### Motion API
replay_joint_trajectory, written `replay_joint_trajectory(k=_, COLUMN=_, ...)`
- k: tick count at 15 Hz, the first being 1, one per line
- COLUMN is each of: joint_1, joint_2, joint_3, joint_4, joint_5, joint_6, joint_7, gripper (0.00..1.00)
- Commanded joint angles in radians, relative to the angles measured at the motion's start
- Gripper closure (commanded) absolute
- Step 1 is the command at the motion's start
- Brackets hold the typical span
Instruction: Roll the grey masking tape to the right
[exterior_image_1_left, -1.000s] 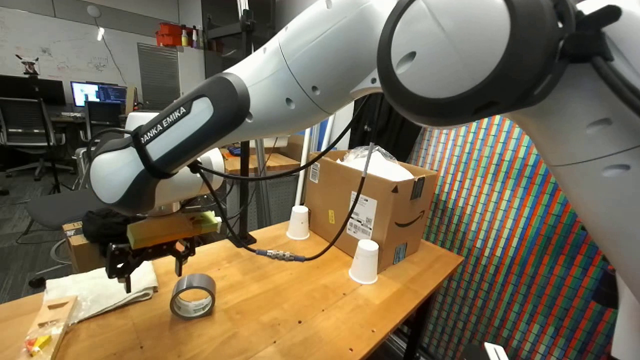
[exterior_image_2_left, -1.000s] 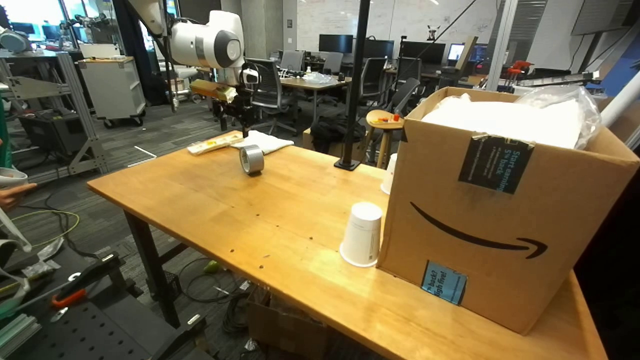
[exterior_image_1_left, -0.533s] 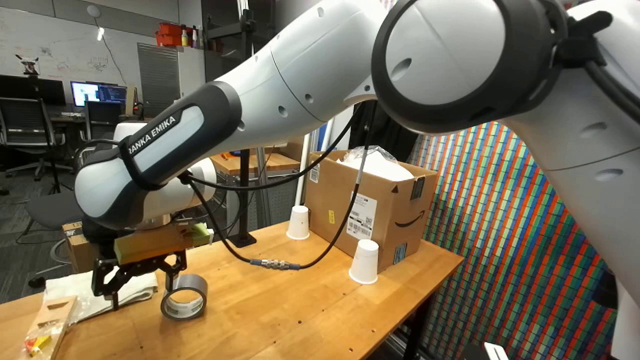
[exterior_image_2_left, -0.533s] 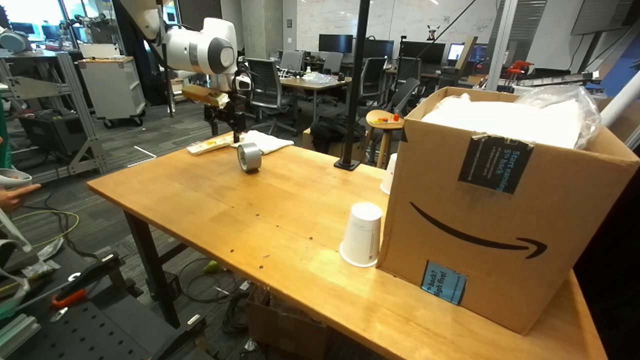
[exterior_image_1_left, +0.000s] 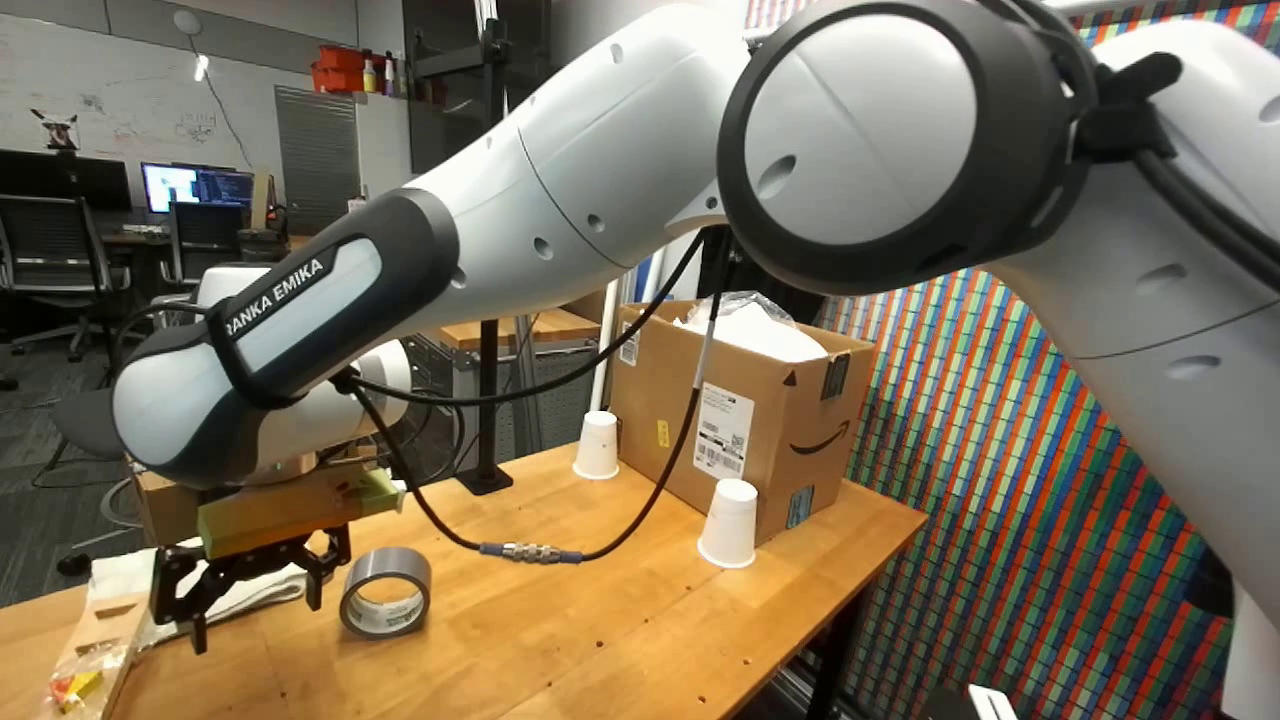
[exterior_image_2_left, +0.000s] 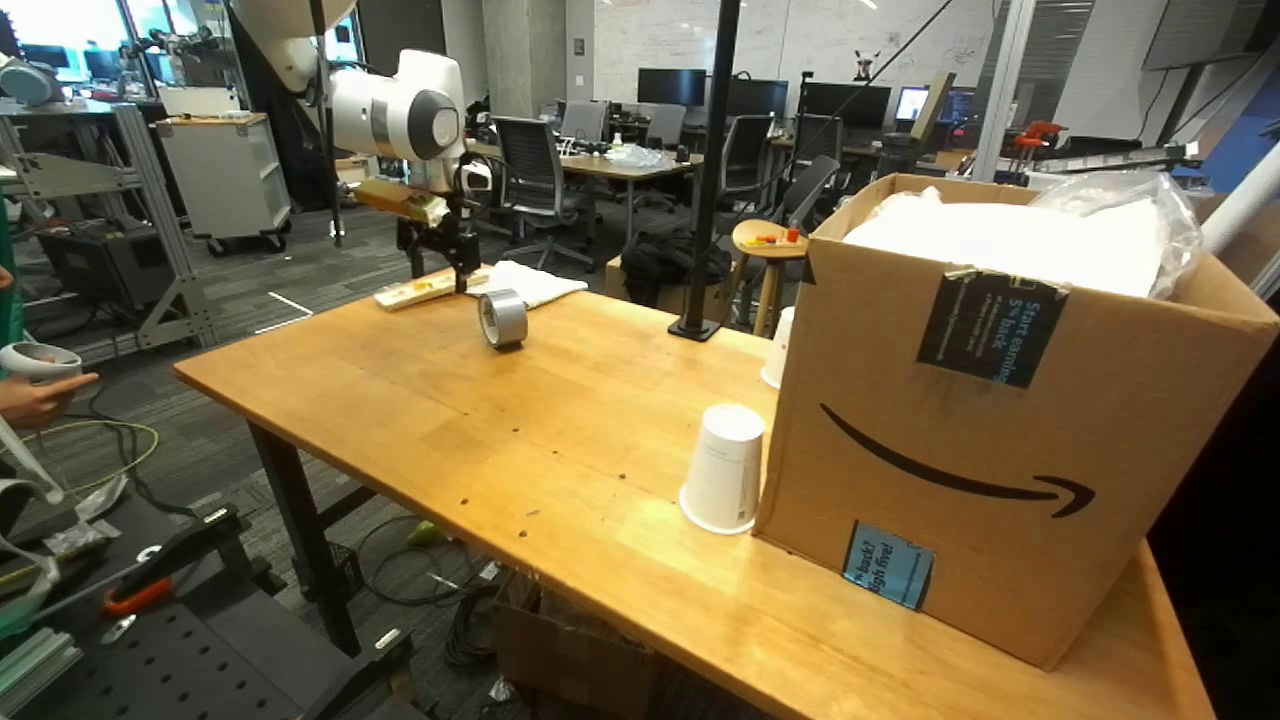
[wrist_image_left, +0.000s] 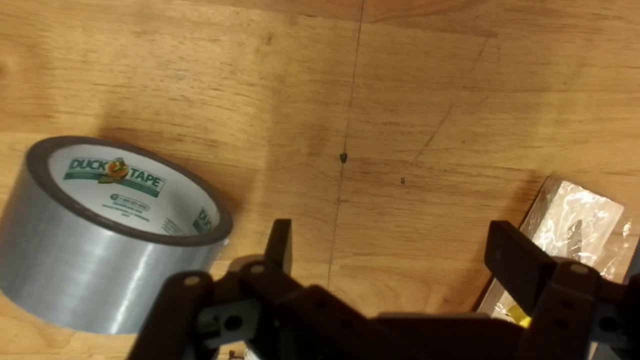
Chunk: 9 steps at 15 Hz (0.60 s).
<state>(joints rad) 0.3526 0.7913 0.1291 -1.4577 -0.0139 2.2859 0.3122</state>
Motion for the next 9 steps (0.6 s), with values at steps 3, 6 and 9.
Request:
replay_joint_trajectory(k=3, joint_1=0.002, joint_2=0.049, joint_3=-0.004, joint_4=0.077, joint_5=0.021, joint_6=-0.028, joint_7=-0.002, gripper=0.0)
replay_joint_trajectory(k=6, joint_1=-0.005, joint_2=0.054, joint_3=-0.009, joint_4=0.075, joint_5=0.024, joint_6=-0.027, joint_7=0.002, gripper=0.0)
replay_joint_trajectory(k=9, joint_1=-0.012, joint_2=0.053, joint_3=-0.017, joint_4=0.07, joint_5=0.024, joint_6=-0.026, joint_7=0.007, gripper=0.0)
